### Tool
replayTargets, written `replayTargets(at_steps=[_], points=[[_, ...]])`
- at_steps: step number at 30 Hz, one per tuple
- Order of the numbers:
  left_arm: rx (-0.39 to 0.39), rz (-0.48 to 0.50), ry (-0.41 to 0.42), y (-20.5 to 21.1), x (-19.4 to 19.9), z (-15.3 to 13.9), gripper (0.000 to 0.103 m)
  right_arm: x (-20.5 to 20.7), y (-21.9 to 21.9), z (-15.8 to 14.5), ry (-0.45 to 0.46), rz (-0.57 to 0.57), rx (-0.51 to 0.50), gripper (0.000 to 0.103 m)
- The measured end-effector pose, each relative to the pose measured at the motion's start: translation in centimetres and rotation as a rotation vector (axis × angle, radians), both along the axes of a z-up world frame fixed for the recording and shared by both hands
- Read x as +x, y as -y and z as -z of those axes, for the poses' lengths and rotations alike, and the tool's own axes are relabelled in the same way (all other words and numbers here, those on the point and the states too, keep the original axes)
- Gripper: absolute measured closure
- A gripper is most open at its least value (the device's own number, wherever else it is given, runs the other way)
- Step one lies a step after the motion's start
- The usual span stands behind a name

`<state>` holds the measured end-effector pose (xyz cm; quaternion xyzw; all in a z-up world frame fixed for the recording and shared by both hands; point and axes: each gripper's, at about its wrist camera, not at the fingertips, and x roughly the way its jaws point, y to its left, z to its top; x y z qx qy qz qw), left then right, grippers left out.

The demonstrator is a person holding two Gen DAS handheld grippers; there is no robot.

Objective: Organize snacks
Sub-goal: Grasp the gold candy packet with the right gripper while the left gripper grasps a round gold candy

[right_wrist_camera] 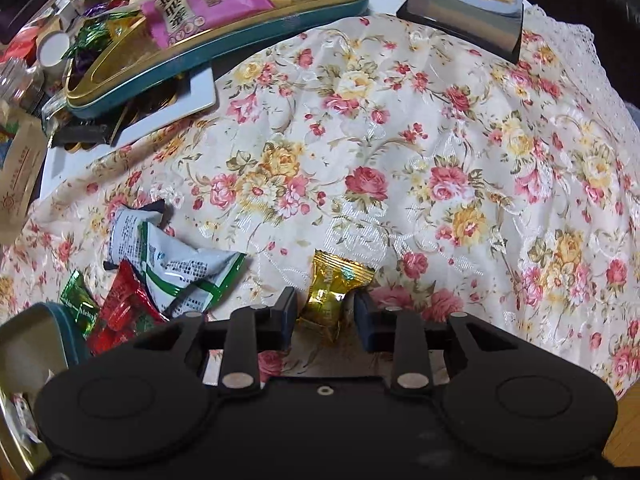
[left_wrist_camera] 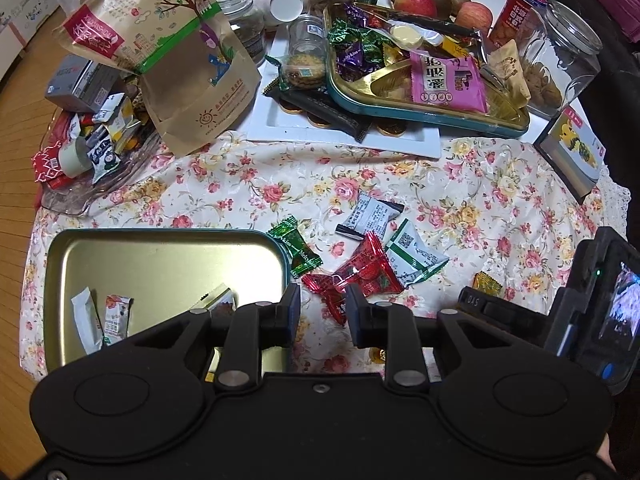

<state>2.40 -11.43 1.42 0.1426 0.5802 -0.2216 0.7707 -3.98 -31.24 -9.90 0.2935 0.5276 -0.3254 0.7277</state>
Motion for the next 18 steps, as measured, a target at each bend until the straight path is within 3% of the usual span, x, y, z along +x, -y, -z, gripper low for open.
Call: replayTargets(at_steps=[8, 13, 18], points=[[-0.026, 0.027, -0.01, 1.7, -0.4, 1.0, 0.068, -1.5, 0.3, -1.8, 0.037, -0.011, 0.005, 0.08], [0.005, 0.046, -0.022, 3.3, -1.1, 2.1, 0.068, -2.7, 0.9, -3.7, 0.083, -0.002, 0.031, 0.081], [0.05, 0.19, -0.065, 4.8, -3.5, 4.1, 0.068, -3.9, 1.5, -5.2, 0.118, -0.007, 0.049, 0.081]])
